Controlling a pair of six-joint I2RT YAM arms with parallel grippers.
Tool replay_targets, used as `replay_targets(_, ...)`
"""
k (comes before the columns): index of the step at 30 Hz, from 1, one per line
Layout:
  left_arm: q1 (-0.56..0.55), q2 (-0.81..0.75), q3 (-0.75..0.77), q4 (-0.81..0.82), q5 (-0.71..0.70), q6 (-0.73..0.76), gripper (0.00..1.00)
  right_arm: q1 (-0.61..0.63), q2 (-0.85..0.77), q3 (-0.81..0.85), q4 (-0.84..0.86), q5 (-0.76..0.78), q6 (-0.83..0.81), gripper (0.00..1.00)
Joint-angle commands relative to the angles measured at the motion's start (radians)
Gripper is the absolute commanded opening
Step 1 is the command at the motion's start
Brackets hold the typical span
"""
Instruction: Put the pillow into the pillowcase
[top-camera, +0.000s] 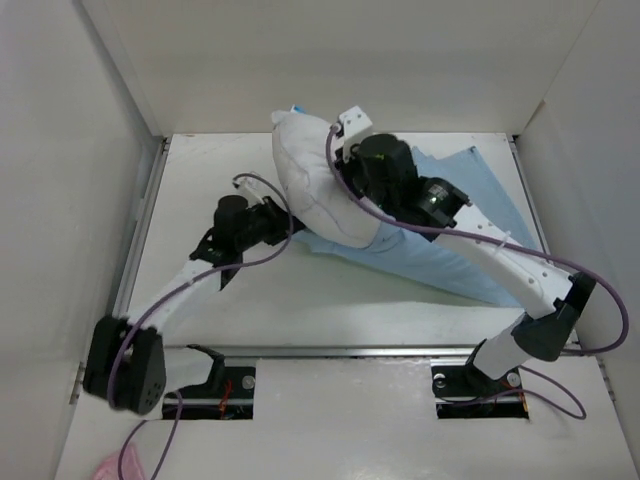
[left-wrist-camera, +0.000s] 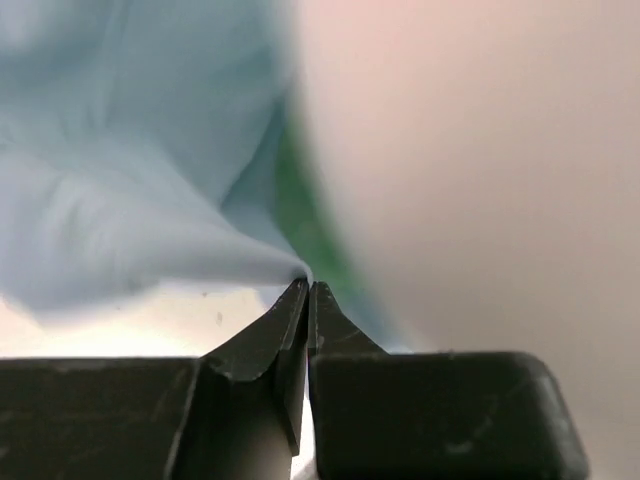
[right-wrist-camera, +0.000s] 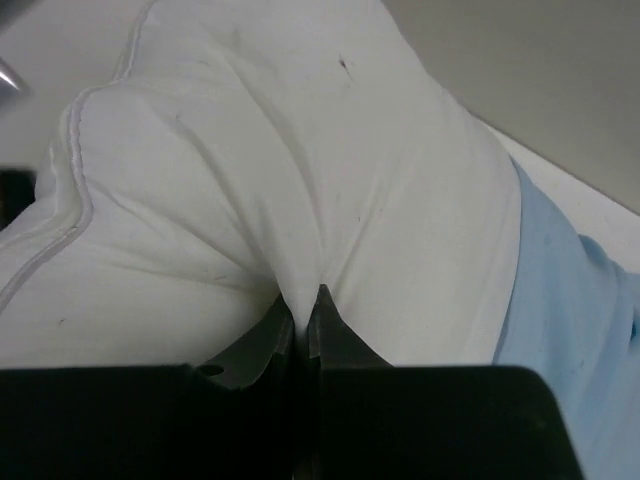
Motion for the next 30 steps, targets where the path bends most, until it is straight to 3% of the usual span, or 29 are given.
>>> replay_targets(1, 0.059, -0.249, 0.007, -0.171, -0.165, 0.104, 0.0, 0.052, 0.009, -0.149, -0.039, 0.251, -0.034, 0.0)
replay_targets(8, 0.093, -0.508, 0.017, -0.465, -0.397, 0.141, 0.0, 0.063, 0.177, -0.305, -0.143, 0.521, 0.15, 0.0)
replay_targets(12, 0.093, -0.509, 0.026, -0.514, -0.412, 0.15, 0.0, 0.063, 0.291, -0.183, -0.33, 0.735, 0.429, 0.0)
replay_targets(14, 0.093, -0.467, 0.026, -0.493, -0.372, 0.15, 0.0, 0.072, 0.328, -0.119, -0.378, 0.672, 0.429, 0.0)
replay_targets(17, 0.093, -0.404, 0.044, -0.435, -0.291, 0.184, 0.0, 0.116, 0.294, -0.116, -0.28, 0.514, 0.337, 0.01)
replay_targets(18, 0.093, -0.36, 0.056, -0.425, -0.279, 0.193, 0.0, 0.129, 0.271, -0.116, -0.26, 0.473, 0.337, 0.09)
replay_targets(19, 0.093, -0.337, 0.082, -0.425, -0.279, 0.193, 0.08, 0.139, 0.213, -0.142, -0.225, 0.368, 0.308, 0.27)
replay_targets(21, 0.093, -0.282, 0.102, -0.415, -0.279, 0.204, 0.26, 0.14, 0.141, -0.168, -0.198, 0.274, 0.317, 0.48)
replay_targets(22, 0.093, -0.265, 0.113, -0.395, -0.279, 0.204, 0.34, 0.14, 0.1, -0.206, -0.185, 0.208, 0.317, 0.72)
replay_targets(23, 0.078, -0.248, 0.122, -0.376, -0.279, 0.219, 0.48, 0.14, 0.016, -0.225, -0.174, 0.191, 0.317, 1.0)
replay_targets(27, 0.009, -0.13, 0.206, -0.309, -0.253, 0.286, 0.69, 0.14, -0.17, -0.32, -0.177, 0.175, 0.395, 1.0)
replay_targets(28, -0.002, -0.061, 0.228, -0.297, -0.253, 0.299, 0.69, 0.14, -0.2, -0.341, -0.195, 0.175, 0.43, 1.0)
replay_targets(30, -0.036, 0.019, 0.309, -0.296, -0.242, 0.308, 0.69, 0.14, -0.259, -0.403, -0.242, 0.219, 0.467, 0.87)
